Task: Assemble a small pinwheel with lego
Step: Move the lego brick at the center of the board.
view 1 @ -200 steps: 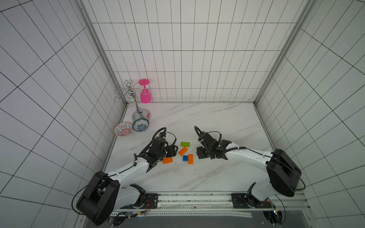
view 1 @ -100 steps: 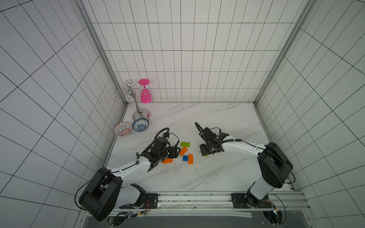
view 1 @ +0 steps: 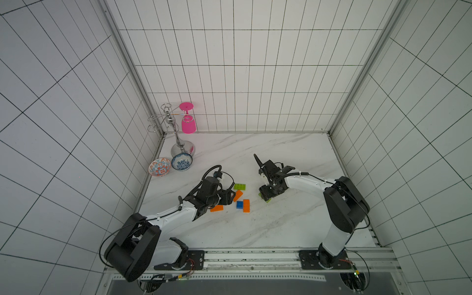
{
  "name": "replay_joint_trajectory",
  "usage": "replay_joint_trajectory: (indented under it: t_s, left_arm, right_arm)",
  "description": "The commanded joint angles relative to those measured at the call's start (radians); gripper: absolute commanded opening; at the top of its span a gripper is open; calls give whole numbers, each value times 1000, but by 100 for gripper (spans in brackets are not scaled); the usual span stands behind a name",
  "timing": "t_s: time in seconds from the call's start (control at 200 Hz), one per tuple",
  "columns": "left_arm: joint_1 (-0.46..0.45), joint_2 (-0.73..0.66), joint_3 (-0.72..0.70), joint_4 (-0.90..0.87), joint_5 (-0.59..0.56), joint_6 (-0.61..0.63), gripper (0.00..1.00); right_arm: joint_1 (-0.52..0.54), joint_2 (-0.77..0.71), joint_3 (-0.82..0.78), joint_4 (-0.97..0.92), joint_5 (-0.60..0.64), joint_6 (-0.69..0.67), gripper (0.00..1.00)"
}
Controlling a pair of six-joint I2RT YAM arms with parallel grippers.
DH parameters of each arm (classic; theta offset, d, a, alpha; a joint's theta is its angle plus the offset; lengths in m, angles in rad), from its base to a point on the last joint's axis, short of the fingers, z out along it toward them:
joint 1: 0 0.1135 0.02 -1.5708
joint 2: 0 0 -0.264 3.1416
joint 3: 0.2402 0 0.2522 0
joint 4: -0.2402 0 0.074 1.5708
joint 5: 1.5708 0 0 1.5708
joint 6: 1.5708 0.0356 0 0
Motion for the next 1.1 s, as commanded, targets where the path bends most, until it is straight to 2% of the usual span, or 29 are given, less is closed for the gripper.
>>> replay_joint_trajectory:
  t_s: [0.0, 0.185, 0.33, 0.535, 0.735, 0.79, 0.855, 0.96, 1.094]
  left_arm:
    - [4, 6, 13, 30, 6, 5, 66]
    - [14, -9, 3, 24, 4, 5, 66]
    - [23, -13, -2, 20, 7, 5, 66]
    - [32, -29, -8, 13, 5, 4, 66]
    - [37, -46, -9, 2, -2, 9, 66]
    - [37, -45, -11, 7, -1, 8, 66]
    - [39, -44, -12, 18, -4, 2, 69]
    - [80, -56, -14, 54, 17, -30, 77]
    - [167, -90, -13, 120, 75, -86, 80]
  right_arm:
    - [21, 32, 78, -39, 9, -46, 65]
    - [41, 59, 79, -40, 14, -42, 56]
    - [51, 63, 65, -40, -2, -43, 46]
    - [82, 57, 32, -43, -15, -30, 40]
    - [128, 14, -22, -50, -27, 15, 39]
    - [135, -3, -29, -50, -26, 29, 43]
    - [135, -27, -19, -48, 8, 37, 59]
    - [112, -44, 42, -44, 79, 28, 73]
    - [95, -1, 177, -18, 31, -35, 78]
